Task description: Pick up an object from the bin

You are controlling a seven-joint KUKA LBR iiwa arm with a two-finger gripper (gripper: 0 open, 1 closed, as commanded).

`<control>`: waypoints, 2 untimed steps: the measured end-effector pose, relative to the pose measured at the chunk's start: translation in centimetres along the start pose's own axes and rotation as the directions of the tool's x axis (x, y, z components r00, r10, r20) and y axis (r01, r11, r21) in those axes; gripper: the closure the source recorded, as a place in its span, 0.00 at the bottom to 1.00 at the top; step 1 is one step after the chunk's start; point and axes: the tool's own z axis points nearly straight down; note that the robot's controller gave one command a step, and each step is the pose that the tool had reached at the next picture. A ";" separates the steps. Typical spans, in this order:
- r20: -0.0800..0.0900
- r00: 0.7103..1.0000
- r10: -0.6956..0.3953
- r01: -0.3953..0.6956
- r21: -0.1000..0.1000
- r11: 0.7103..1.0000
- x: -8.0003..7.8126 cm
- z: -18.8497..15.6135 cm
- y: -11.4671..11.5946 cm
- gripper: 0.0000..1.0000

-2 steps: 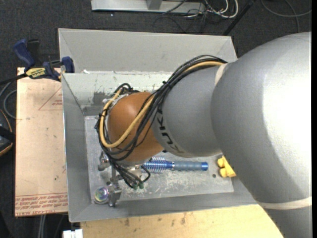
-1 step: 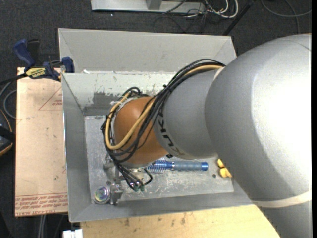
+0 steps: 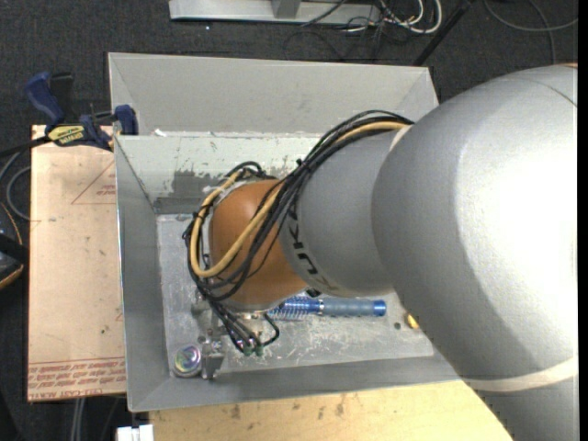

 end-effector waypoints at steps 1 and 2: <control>0.004 1.000 0.002 -0.002 -0.002 1.000 -0.1 -0.1 0.0 1.00; 0.004 0.995 0.096 -0.096 -0.011 0.995 -5.8 0.3 -9.2 1.00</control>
Offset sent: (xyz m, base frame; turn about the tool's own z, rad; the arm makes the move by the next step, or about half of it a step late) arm 0.0000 0.0000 0.0000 0.0000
